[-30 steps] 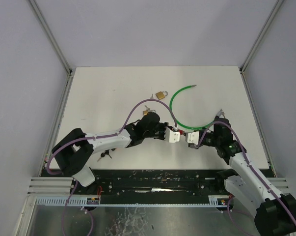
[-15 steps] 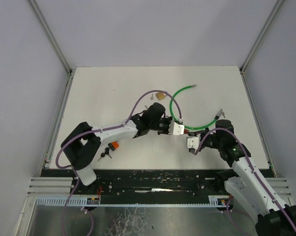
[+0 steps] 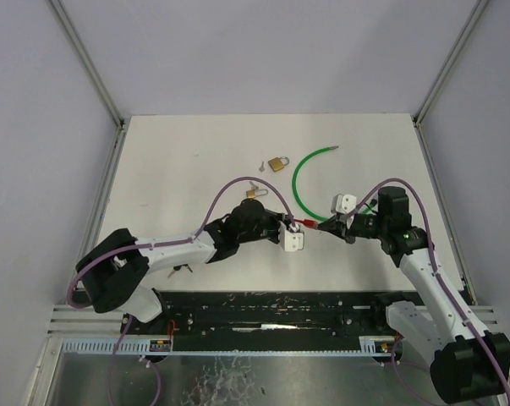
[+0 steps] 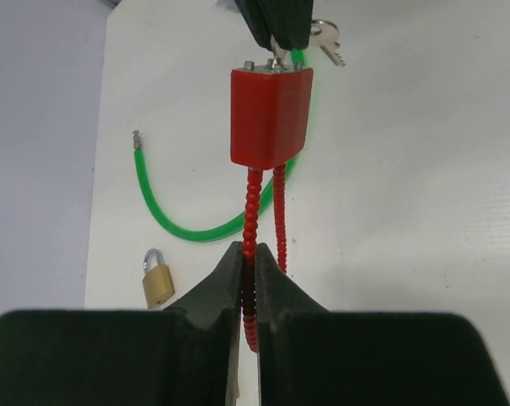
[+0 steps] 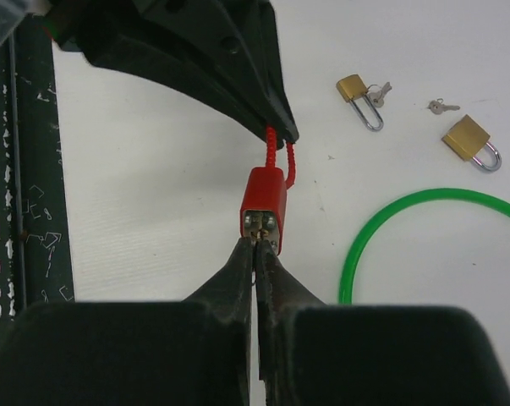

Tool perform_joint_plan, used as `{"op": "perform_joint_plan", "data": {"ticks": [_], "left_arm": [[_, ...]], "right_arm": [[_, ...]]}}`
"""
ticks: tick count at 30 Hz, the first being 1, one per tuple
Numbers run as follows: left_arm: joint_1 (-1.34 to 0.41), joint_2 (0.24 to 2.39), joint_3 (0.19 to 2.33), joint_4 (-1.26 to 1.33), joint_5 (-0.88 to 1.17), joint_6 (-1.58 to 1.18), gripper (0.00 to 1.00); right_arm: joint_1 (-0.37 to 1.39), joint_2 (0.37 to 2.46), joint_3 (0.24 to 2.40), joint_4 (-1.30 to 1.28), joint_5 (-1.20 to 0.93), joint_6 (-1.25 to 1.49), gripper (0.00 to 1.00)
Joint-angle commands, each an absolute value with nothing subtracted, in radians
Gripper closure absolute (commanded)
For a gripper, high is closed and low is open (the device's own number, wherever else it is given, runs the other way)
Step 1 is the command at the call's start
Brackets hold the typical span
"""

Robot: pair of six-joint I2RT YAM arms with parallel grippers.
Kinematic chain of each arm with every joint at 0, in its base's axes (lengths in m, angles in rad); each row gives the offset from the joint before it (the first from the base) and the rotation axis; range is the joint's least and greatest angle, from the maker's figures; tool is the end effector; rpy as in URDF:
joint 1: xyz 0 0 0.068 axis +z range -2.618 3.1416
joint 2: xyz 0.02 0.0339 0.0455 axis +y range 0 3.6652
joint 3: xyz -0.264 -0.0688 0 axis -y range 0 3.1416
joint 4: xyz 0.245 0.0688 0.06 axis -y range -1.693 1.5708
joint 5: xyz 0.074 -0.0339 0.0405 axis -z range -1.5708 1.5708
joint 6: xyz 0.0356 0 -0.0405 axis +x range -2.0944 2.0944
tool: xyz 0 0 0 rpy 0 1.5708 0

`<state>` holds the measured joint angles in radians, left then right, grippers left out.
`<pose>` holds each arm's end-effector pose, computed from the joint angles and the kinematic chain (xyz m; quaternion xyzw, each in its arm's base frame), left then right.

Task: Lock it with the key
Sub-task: Lock the lock.

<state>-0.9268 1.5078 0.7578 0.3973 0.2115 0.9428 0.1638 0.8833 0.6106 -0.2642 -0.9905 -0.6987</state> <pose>0.1895 -0.2649 0.2163 0.6920 0.4359 -0.0820 0.5696 0.1776 0.0595 0.2615 -0.5331 0.5967 0.2835 0.5286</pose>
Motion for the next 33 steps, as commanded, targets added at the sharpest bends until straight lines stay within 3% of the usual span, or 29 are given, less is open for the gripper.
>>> {"op": "perform_joint_plan", "data": {"ticks": [1,5,10,13,19,24,33], "left_arm": [[-0.869,1.523,0.837,0.298,0.355,0.944,1.00],[-0.778,1.617,1.008,0.046,0.663,0.929,1.00],[-0.741,1.791,1.256,-0.278,0.756,0.966,1.00],[-0.745,1.763,1.197,-0.182,0.653,0.947,1.00],[-0.811,1.565,0.828,0.359,0.339,1.001,1.00],[-0.883,1.622,0.775,0.468,0.030,1.129,1.00],[-0.787,1.599,0.878,0.229,0.387,1.029,1.00]], "right_arm": [[0.228,0.819,0.652,-0.396,-0.884,-0.993,1.00],[0.322,0.782,0.643,-0.502,-0.656,-1.308,1.00],[0.332,0.764,0.657,-0.446,-0.519,-1.243,1.00],[0.320,0.776,0.689,-0.437,-0.547,-1.111,1.00],[0.126,0.841,0.740,-0.441,-0.848,-0.887,1.00],[0.105,0.920,0.768,-0.546,-1.086,-0.867,1.00],[0.150,0.692,0.671,-0.561,-0.615,-1.255,1.00]]}}
